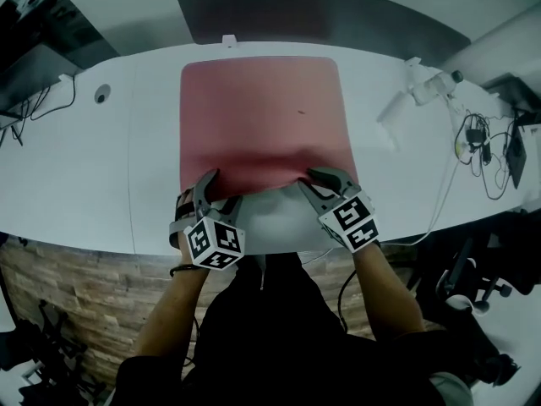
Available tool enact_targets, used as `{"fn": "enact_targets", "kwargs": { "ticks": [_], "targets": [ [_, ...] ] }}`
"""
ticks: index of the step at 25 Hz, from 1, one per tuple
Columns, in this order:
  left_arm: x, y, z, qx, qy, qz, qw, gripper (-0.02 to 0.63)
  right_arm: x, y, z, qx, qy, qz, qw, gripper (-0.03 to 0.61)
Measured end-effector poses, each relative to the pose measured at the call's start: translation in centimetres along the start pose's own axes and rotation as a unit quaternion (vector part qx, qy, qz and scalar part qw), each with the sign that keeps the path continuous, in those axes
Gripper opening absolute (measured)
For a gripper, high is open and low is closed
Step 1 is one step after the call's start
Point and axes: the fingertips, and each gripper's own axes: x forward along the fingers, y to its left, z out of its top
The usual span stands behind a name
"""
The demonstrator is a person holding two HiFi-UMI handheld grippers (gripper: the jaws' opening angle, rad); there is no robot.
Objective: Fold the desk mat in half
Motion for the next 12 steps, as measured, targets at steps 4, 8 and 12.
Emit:
{"fn": "enact_targets", "kwargs": {
  "ticks": [4,8,12],
  "targets": [
    [-1.2,2.0,0.5,-0.033,-0.024,-0.007,0.9991,0.084,-0.2,1.4,1.2,-0.051,-0.002,0.008,0.999,0.074],
    [-1.8,2.3,1.0,-0.044,-0.036,-0.029,0.9980,0.043,0.3,3.6,0.7,-0.088,0.018,0.033,0.995,0.213],
    [-3.0,1.7,1.5,-0.041,-0.050,-0.047,0.9968,0.026,0.8,4.0,-1.4,-0.147,0.064,-0.009,0.987,0.211]
  ]
}}
